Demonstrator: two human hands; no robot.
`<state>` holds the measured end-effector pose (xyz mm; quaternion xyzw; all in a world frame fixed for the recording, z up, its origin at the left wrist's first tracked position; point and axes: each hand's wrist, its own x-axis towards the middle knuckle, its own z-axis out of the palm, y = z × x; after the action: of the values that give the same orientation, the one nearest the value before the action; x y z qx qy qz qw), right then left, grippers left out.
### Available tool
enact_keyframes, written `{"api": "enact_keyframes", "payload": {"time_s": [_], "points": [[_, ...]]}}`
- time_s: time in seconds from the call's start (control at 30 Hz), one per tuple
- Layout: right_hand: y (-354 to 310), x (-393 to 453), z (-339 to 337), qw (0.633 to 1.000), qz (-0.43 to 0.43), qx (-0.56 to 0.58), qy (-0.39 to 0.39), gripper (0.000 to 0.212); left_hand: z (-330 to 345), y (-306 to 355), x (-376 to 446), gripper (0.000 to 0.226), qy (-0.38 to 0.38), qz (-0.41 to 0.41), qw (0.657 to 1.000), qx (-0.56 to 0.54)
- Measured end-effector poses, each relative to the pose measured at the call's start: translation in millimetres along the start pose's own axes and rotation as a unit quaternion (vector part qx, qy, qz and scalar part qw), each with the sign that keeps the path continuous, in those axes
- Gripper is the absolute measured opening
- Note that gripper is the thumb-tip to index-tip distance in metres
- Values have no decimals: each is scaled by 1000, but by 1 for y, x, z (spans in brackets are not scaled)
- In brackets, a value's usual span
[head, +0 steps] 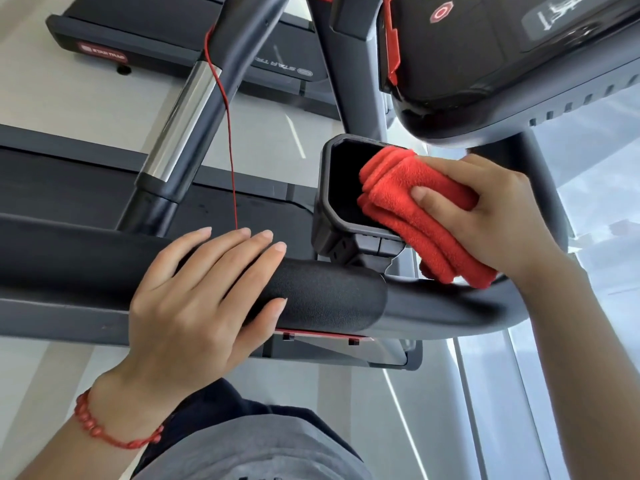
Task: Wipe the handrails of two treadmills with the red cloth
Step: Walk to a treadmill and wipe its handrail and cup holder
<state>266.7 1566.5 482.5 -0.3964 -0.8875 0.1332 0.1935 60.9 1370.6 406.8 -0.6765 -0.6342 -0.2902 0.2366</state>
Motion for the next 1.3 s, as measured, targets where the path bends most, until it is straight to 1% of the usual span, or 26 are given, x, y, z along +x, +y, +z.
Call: {"api": "enact_keyframes", "payload": {"time_s": [0.1, 0.2, 0.37, 0.53, 0.7, 0.9, 1.0, 1.17, 1.3], "points": [[-2, 5, -1, 1000, 7, 3, -15, 35, -2, 2, 0, 35, -9, -7, 1000, 4], [-2, 15, 0, 1000, 14, -12, -7, 32, -4, 3, 0, 35, -17, -11, 1000, 10], [-4, 0, -4, 1000, 10, 7, -23, 32, -9, 4, -1, 34, -32, -12, 999, 8], [-13, -21, -14, 999, 15, 38, 19, 32, -17, 11, -5, 33, -28, -26, 999, 16], [-22, -52, -31, 995, 17, 69, 62, 32, -24, 28, -15, 38, -11, -29, 999, 7], [-29, -99, -39, 991, 16, 111, 76, 33, -30, 51, -31, 39, -8, -35, 999, 9], [-31, -120, -31, 989, 16, 123, 83, 33, -33, 60, -42, 40, -19, -38, 999, 11], [-42, -147, -10, 985, 22, 126, 117, 37, -46, 64, -63, 41, -32, -48, 998, 6], [-63, -166, 11, 981, 12, 150, 119, 39, -58, 59, -86, 41, -37, -67, 997, 12]]}}
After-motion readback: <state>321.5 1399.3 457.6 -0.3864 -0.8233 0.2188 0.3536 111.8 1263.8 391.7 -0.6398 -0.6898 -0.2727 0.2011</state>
